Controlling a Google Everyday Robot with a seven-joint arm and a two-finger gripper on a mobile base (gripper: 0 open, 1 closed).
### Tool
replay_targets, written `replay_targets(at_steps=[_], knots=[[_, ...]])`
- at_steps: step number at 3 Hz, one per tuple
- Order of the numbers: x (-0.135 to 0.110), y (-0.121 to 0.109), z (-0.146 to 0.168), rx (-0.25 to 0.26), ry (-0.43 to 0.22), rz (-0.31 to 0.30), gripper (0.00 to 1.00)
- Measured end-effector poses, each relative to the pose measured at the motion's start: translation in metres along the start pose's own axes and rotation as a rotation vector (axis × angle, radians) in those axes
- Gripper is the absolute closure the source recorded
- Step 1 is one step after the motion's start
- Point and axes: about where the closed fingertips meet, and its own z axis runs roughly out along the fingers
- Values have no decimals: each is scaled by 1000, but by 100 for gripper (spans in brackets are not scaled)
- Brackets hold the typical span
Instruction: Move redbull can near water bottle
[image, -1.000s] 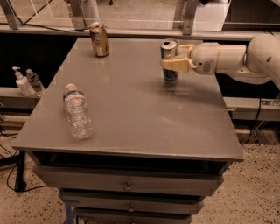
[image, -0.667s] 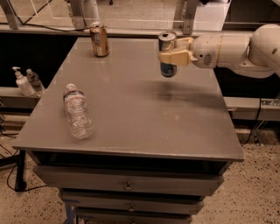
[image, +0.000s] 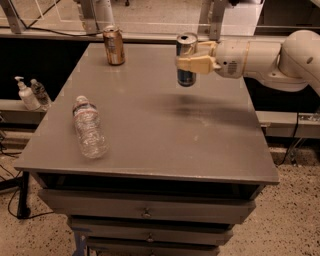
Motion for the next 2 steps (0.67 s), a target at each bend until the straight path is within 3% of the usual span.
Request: replay_targets(at_steps=[1, 2], knots=[[-17, 30, 34, -36, -82, 31, 100], [-17, 74, 72, -115, -109, 57, 100]])
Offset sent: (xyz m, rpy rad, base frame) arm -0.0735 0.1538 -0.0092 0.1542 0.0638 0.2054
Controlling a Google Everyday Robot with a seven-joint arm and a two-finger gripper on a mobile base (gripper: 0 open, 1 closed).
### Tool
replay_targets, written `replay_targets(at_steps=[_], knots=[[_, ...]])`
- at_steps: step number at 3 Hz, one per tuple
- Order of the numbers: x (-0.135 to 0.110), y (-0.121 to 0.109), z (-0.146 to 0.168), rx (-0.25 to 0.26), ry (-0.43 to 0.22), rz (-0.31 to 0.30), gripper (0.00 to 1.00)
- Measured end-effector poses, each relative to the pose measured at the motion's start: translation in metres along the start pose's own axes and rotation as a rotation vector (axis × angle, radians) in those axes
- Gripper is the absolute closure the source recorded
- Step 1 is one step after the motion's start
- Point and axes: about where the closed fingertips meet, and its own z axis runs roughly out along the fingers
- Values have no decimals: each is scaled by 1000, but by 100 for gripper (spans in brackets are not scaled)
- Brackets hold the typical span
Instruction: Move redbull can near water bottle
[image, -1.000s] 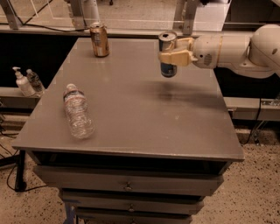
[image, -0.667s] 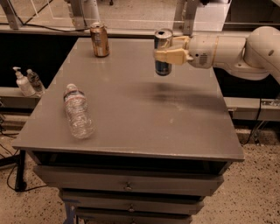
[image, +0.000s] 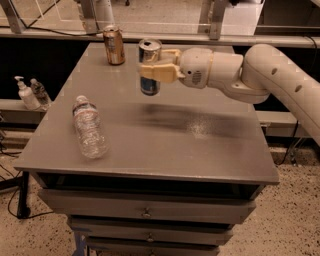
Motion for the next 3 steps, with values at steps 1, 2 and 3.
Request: replay_targets(at_steps=[1, 2, 3], knots=[[23, 36, 29, -65, 11, 39, 100], [40, 66, 49, -114, 7, 79, 100], [51, 92, 64, -154, -7, 117, 100]])
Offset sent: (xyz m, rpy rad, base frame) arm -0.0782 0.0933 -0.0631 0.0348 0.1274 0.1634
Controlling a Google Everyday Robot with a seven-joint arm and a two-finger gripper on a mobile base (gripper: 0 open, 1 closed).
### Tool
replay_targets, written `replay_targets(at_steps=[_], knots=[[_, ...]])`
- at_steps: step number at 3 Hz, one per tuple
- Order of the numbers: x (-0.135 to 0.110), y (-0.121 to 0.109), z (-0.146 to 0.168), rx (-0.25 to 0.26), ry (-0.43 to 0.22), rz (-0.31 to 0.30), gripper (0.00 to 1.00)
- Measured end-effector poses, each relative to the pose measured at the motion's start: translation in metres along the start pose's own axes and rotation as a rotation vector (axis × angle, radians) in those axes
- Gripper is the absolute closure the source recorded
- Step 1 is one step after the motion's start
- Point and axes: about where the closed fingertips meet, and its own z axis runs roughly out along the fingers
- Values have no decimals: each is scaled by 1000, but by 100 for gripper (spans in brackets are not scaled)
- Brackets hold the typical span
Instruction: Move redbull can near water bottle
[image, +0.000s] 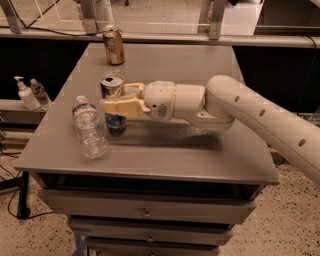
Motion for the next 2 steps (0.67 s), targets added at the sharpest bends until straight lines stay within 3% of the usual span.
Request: replay_targets(at_steps=[1, 2], knots=[[7, 12, 10, -27, 22, -4, 84], [11, 17, 11, -37, 47, -24, 61]])
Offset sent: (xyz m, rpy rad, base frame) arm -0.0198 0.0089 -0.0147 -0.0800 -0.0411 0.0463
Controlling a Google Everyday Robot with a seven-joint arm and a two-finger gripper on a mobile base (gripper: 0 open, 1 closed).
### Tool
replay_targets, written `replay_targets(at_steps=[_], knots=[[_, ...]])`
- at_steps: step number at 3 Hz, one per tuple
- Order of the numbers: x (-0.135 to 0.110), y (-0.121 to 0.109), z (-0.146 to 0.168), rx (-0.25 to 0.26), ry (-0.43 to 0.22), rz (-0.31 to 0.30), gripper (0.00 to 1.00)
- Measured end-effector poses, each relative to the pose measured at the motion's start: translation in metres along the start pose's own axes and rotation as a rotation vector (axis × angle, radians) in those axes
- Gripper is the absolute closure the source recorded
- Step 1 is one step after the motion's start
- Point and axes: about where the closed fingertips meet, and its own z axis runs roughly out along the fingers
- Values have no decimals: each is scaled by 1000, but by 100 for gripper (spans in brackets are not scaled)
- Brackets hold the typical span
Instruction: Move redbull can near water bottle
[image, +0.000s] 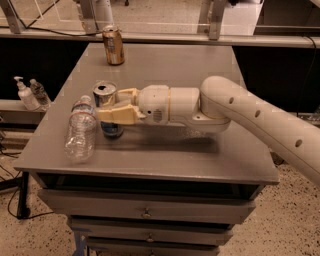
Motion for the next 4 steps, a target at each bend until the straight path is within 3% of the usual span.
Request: replay_targets(at_steps=[2, 3, 4], knots=[[4, 4, -1, -20, 18, -32, 14], [4, 4, -3, -20, 19, -38, 0], [-3, -2, -24, 26, 26, -55, 0]])
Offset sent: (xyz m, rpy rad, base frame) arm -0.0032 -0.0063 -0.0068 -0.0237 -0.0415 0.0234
